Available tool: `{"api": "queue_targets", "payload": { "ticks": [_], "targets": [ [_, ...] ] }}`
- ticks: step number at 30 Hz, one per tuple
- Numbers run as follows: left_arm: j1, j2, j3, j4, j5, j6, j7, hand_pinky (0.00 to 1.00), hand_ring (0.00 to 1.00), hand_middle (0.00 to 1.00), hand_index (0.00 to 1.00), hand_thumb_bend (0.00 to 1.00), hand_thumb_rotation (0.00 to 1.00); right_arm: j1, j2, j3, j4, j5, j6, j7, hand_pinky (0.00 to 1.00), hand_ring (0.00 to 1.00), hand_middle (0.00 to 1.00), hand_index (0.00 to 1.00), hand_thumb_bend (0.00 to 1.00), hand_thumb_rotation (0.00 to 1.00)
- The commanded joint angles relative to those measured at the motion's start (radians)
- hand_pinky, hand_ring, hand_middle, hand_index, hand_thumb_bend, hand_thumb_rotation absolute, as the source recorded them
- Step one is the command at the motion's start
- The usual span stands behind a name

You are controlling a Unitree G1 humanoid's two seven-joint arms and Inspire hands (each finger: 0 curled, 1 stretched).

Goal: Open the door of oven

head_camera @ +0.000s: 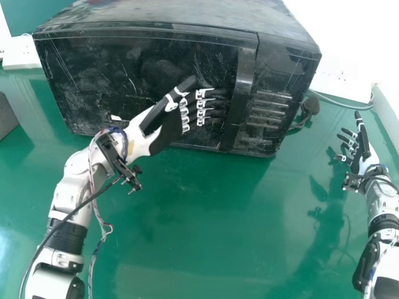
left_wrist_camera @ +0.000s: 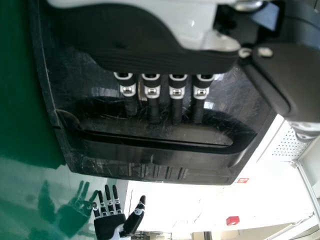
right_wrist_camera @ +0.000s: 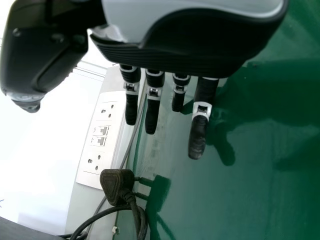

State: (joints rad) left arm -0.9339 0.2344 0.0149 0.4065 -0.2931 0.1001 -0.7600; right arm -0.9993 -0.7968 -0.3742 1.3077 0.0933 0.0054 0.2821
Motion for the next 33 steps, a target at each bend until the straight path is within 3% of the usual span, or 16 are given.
{"api": "queue_targets", "payload": {
  "ticks": [1,4,11,27,33],
  "targets": [
    [-0.015,-0.011,-0.017,0.017,0.012,-0.013,-0.011,1.00,1.00,1.00,1.00,1.00,0.93,0.055,0.022,0.014,0.034,-0.018,0.044,0.006,0.73,0.76,0.81,0.83,0.97,1.00],
    [-0.022,-0.012,-0.017,0.031,0.013,-0.012,-0.018,1.00,1.00,1.00,1.00,1.00,0.93,0.055,0.023,0.019,0.034,-0.021,0.040,0.009,0.69,0.70,0.80,0.82,0.99,1.00],
    [-0.035,-0.014,-0.017,0.058,0.022,-0.010,-0.025,1.00,1.00,1.00,1.00,1.00,0.93,0.055,0.024,0.022,0.034,-0.020,0.040,0.014,0.65,0.73,0.78,0.82,0.97,1.00],
    [-0.040,-0.033,-0.033,0.043,0.034,0.009,-0.016,1.00,1.00,1.00,1.00,1.00,0.92,0.053,0.020,0.027,0.035,-0.021,0.044,0.027,0.73,0.79,0.81,0.84,0.99,1.00],
    [-0.054,-0.045,-0.036,0.083,0.053,-0.002,-0.010,1.00,1.00,1.00,1.00,1.00,0.93,0.052,0.024,0.027,0.034,-0.021,0.041,0.010,0.72,0.72,0.78,0.82,0.98,1.00]
  ]
}}
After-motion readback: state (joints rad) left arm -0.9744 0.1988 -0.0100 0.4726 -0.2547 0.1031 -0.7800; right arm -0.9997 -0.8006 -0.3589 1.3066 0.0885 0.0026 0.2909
